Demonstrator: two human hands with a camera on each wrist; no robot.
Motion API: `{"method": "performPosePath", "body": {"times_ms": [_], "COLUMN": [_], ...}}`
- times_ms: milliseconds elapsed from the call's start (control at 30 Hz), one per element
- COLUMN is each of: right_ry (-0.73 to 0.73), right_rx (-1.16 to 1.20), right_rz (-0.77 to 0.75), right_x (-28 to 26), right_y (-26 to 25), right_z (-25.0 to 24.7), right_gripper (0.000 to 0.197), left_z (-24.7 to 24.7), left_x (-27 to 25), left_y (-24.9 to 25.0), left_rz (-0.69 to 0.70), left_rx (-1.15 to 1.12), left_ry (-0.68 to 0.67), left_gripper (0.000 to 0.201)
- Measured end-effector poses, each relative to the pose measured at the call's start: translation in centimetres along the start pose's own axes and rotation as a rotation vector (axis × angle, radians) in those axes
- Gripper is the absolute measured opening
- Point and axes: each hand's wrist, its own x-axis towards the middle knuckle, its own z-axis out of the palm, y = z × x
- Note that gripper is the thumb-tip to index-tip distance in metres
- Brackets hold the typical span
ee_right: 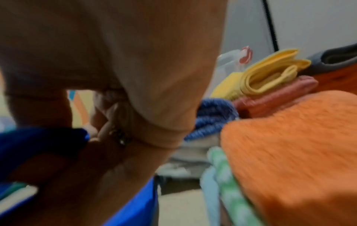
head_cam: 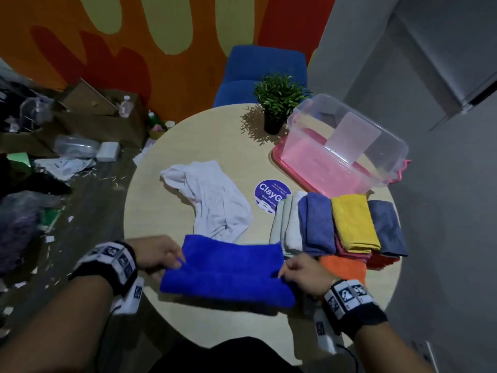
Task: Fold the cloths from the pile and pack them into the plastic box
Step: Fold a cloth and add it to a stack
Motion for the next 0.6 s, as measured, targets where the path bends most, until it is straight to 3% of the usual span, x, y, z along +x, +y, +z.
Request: {"method": "performPosePath", "body": {"times_ms": [67,133,333,500,600], "right_ry": [-0.110,-0.083,0.353,0.436,0.425], "right_rx": [-0.203,-0.329,-0.414,-0.512,-0.594], "right_rz": [0.088,0.108,0.011,0.112,0.139], "right_x": [0.7,1.3,3.3,4.4,4.2], "right_y": [1.8,2.6,1.4,0.2,0.1], "right_z": [1.2,1.4,0.1,0.5,0.6], "right_gripper": [0.022,0.022,0.010,0.016,0.019], "left_z": [1.5,2.3,1.2,1.6,2.3], "left_x": [1.1,1.6,2.7,5.0,6.2], "left_y": [-2.5,-3.3,-0.5,0.2,-0.1], "left_rz": [-0.116,-0.146,0.009,0.037,-0.076], "left_rx": [-0.131,-0.249,-0.195,0.015,0.185], "left_ry": [-0.102,-0.081,0.373,0.596,0.624], "left_gripper": [0.004,0.009,0.018,0.009,0.038]}}
